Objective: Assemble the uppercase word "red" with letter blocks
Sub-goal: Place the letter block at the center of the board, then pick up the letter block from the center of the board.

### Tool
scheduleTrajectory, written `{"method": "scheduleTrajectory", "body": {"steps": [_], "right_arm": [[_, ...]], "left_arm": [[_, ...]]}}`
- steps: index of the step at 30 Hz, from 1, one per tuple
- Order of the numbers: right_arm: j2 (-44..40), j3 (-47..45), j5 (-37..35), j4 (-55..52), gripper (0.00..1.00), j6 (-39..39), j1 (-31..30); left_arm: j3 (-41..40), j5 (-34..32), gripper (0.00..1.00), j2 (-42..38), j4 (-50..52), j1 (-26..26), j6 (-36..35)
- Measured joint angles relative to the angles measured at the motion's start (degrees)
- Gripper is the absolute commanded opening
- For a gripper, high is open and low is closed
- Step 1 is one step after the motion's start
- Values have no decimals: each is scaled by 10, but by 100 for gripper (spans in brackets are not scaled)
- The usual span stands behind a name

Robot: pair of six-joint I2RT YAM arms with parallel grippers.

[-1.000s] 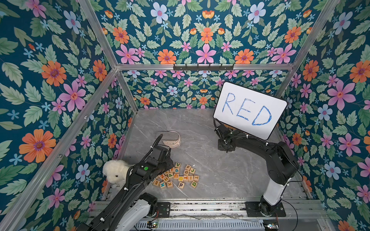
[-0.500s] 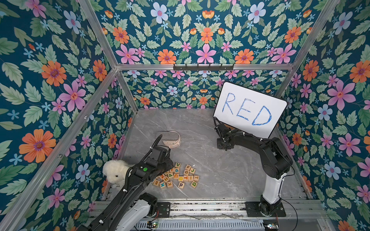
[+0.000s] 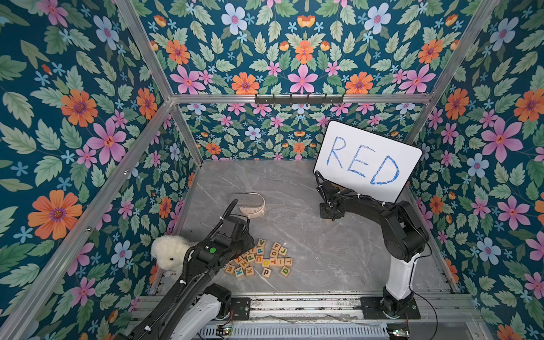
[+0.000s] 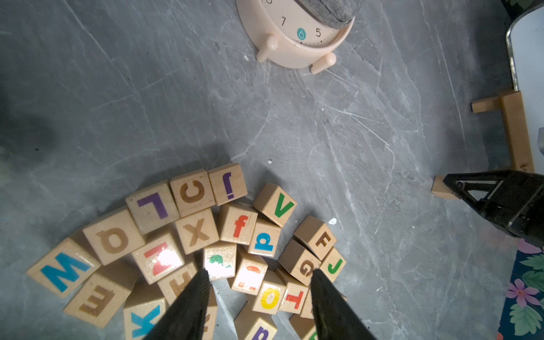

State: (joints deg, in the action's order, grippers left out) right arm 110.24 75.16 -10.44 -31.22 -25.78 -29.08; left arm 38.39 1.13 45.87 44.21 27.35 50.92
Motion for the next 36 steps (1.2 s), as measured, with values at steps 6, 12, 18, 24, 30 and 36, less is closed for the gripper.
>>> {"method": "scheduleTrajectory", "body": {"steps": [6,12,18,24,30,36], "right_arm": [[-35,17,14,-8,47,10,0],[-148,-25,40,2,50,22,-5],[-294,-175,93,129,52,51,-7],[-339,-334,133,312,56,79,-21],[-300,-361,143,451,56,120,-26],[-254,-363,152,513,55,166,-87]], "left_arm": [[19,-5,63,13,14,0,0],[38,-17,65,23,37,0,0],[42,-31,63,23,55,0,26],[67,-46,64,35,102,0,48],[100,-59,67,52,141,0,59],[98,-66,71,71,163,0,76]]}}
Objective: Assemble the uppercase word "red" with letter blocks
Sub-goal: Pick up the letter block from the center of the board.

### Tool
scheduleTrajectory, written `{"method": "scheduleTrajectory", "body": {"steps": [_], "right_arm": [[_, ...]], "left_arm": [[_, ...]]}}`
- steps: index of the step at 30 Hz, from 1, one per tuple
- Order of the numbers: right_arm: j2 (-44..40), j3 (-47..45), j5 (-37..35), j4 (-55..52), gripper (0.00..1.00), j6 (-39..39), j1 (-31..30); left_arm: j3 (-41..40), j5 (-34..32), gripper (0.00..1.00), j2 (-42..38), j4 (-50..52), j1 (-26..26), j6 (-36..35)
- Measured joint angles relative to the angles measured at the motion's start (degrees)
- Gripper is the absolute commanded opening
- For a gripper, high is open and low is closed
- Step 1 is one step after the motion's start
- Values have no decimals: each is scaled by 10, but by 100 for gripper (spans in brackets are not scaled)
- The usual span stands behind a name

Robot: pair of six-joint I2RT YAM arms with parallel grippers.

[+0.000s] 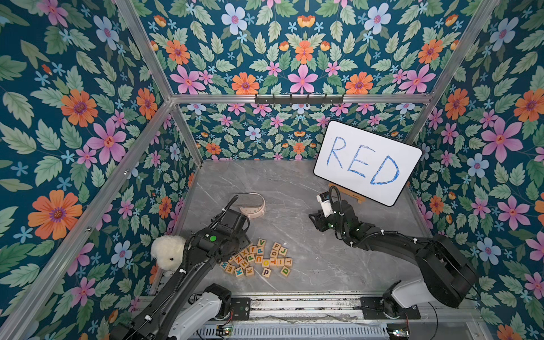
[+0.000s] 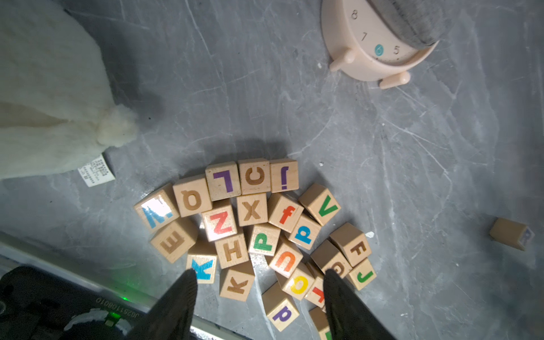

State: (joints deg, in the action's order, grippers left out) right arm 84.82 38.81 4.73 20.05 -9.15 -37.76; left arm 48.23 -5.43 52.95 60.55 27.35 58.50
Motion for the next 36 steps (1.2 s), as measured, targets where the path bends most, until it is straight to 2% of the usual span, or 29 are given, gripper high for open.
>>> {"method": "scheduleTrajectory", "body": {"steps": [4,7,12,18,24,32,36], "right_arm": [[12,0,13,16,55,10,-7],[14,-1,39,21,55,10,-12],[13,-9,55,33,56,5,-12],[-2,-28,55,52,56,4,-12],[-21,-32,50,55,56,5,-12],[-34,-37,32,54,56,15,-12],[-41,-36,26,50,56,20,-11]], "left_arm": [[-6,0,72,4,7,0,12],[-23,0,69,-8,7,0,30],[-83,13,64,-38,-8,0,94],[-128,19,64,-50,-37,-1,146],[-153,16,64,-39,-42,-11,165],[-168,-17,61,-64,-27,-27,190],[-171,-19,60,-36,-24,-45,182]]}}
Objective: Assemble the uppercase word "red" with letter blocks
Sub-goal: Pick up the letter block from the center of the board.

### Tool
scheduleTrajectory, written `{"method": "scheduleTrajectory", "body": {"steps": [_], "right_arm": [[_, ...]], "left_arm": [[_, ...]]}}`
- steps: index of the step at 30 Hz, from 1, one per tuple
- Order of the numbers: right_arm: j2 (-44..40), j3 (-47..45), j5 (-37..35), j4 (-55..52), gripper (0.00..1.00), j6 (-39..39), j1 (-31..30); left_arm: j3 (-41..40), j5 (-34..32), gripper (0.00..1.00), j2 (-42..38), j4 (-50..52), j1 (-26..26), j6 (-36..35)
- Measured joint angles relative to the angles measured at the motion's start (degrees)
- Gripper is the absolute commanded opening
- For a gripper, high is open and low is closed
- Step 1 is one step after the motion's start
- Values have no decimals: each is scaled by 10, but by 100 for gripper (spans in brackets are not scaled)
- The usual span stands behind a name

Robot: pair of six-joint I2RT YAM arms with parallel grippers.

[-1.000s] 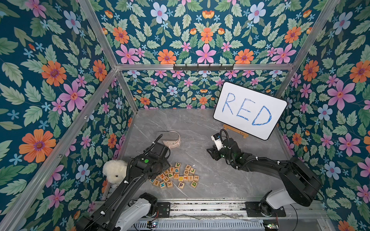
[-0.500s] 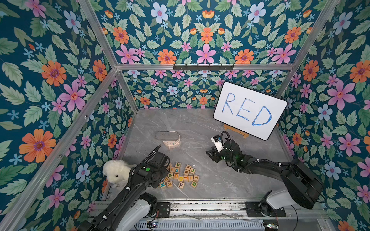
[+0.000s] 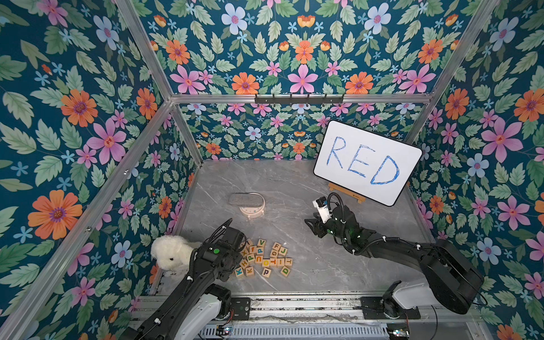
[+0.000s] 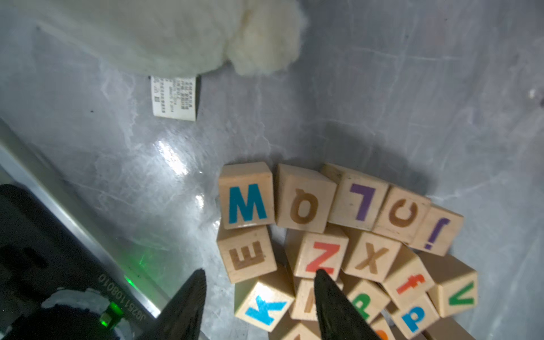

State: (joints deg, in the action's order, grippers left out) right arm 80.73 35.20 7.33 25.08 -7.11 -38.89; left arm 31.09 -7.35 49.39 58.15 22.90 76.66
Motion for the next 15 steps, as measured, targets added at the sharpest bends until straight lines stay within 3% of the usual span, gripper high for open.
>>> {"method": "scheduleTrajectory", "body": {"steps": [7,15], "right_arm": [[-11,0,-4,-10,56,4,1],[-13,-2,-9,-9,55,10,6]], "left_arm": [[-5,-2,60,36,-14,-22,-31],[-57,8,58,-18,-36,-33,-22]]}}
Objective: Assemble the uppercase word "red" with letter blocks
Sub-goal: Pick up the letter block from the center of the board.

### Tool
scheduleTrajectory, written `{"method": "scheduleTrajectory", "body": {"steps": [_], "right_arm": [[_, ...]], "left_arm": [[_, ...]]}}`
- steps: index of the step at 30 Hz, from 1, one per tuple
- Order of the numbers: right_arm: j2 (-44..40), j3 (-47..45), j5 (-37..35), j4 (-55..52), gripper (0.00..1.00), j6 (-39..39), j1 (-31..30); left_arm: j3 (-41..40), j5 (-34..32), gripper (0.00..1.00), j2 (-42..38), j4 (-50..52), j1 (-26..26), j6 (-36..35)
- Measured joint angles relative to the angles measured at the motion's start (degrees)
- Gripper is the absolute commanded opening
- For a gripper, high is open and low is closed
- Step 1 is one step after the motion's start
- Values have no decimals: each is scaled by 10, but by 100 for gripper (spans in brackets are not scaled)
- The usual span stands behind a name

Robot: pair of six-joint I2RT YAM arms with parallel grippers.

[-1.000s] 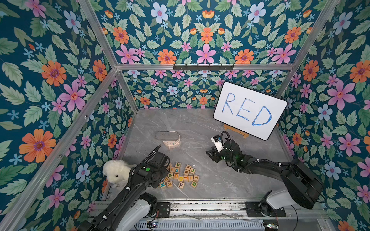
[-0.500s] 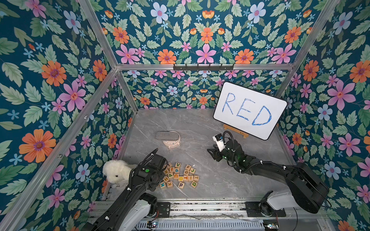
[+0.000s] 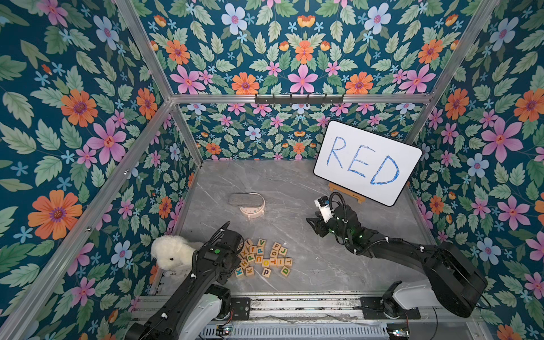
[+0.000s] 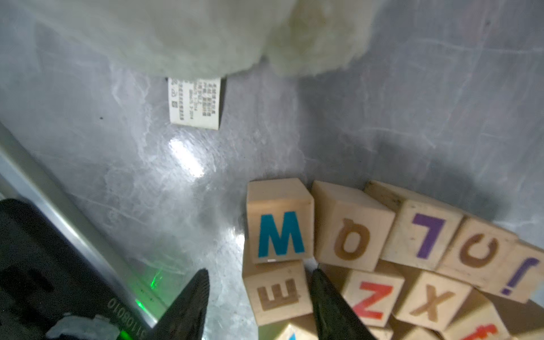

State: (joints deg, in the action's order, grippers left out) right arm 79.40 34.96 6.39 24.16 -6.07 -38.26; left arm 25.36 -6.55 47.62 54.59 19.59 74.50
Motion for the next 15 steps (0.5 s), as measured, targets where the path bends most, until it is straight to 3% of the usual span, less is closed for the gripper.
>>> {"method": "scheduleTrajectory", "body": {"steps": [15], "right_arm": [[-6,-5,-6,1,53,2,2]], "left_arm": [[-4,12,53,60,-52,-2,-6]]}}
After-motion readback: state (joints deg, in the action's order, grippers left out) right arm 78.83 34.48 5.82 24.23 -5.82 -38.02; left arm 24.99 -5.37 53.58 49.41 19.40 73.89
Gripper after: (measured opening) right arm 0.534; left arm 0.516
